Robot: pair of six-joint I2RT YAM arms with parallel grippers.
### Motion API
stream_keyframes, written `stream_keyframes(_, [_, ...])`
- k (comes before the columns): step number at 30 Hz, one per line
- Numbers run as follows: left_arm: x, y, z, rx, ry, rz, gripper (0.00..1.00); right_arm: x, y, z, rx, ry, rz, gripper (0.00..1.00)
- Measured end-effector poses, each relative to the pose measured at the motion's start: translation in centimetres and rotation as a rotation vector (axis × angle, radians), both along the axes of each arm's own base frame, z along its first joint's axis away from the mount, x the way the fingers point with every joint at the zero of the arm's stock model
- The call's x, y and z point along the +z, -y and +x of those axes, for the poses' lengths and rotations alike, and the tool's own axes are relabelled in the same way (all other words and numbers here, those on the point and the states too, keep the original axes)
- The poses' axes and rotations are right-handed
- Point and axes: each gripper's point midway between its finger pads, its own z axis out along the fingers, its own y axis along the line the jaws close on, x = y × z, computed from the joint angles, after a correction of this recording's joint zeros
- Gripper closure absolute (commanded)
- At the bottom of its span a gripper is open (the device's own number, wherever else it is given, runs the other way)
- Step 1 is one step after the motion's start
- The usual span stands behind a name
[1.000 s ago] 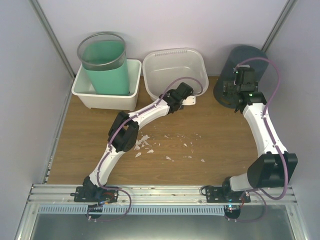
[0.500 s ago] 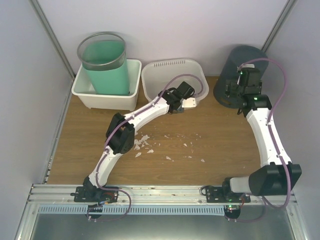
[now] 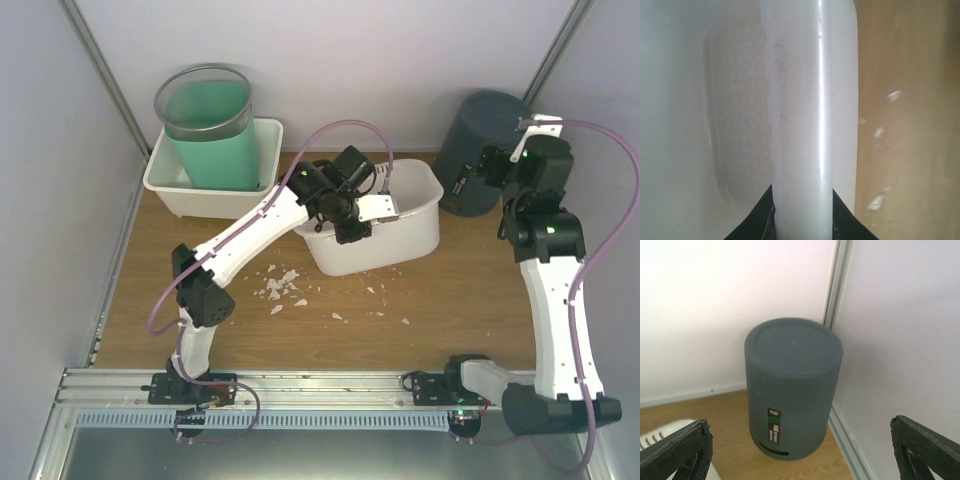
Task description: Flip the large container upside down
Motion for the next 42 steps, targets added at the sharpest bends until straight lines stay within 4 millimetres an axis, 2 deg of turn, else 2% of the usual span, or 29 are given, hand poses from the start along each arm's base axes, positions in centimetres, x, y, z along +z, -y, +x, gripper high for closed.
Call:
stream_keyframes(5, [4.7,0.5,-3.3,-0.043,-0.15,-0.198,1.0,2.8,1.0,-2.8,-0.064,0.096,0.022,0.05])
stream_keyframes(9, [7.5,0.5,-4.8,-0.068,-0.312,-0.354,1.0,4.2,1.4,-3.7,-0.092,0.141,0.042,0.05])
stream_keyframes(13, [9.4,0.8,-5.2,-0.067,-0.495,-0.506,1.0,3.9,1.7,-4.1,-0.114,0.129,0.052,0.05])
stream_keyframes(16, [10.1,0.5,-4.7,-0.024,-0.677,-0.643,1.0,3.3,1.8,-4.3,-0.125,0.109,0.063,0.06])
stream_keyframes(20, [9.3,-0.9,-3.0,0.084,-0.888,-0.801,1.0,2.5,1.8,-4.4,-0.13,0.083,0.08,0.06])
stream_keyframes(25, [8.9,-1.8,-0.1,0.213,-1.011,-0.965,1.0,1.6,1.8,-4.4,-0.134,0.045,0.094,0.07])
stream_keyframes(30, [10.6,-2.0,0.1,0.222,-1.128,-1.1,1.0,0.4,1.3,-4.0,-0.116,0.005,0.117,0.08])
stream_keyframes(33, [10.5,-2.1,0.3,0.203,-1.197,-1.162,1.0,-0.1,1.1,-3.8,-0.107,-0.013,0.128,0.09])
stream_keyframes(36, [9.0,-2.1,0.9,0.22,-1.278,-1.203,1.0,-0.6,0.8,-3.5,-0.094,-0.032,0.139,0.09])
stream_keyframes(42, [3.3,-1.6,2.8,0.364,-1.452,-1.21,1.0,-1.7,0.5,-2.9,-0.081,-0.071,0.142,0.09])
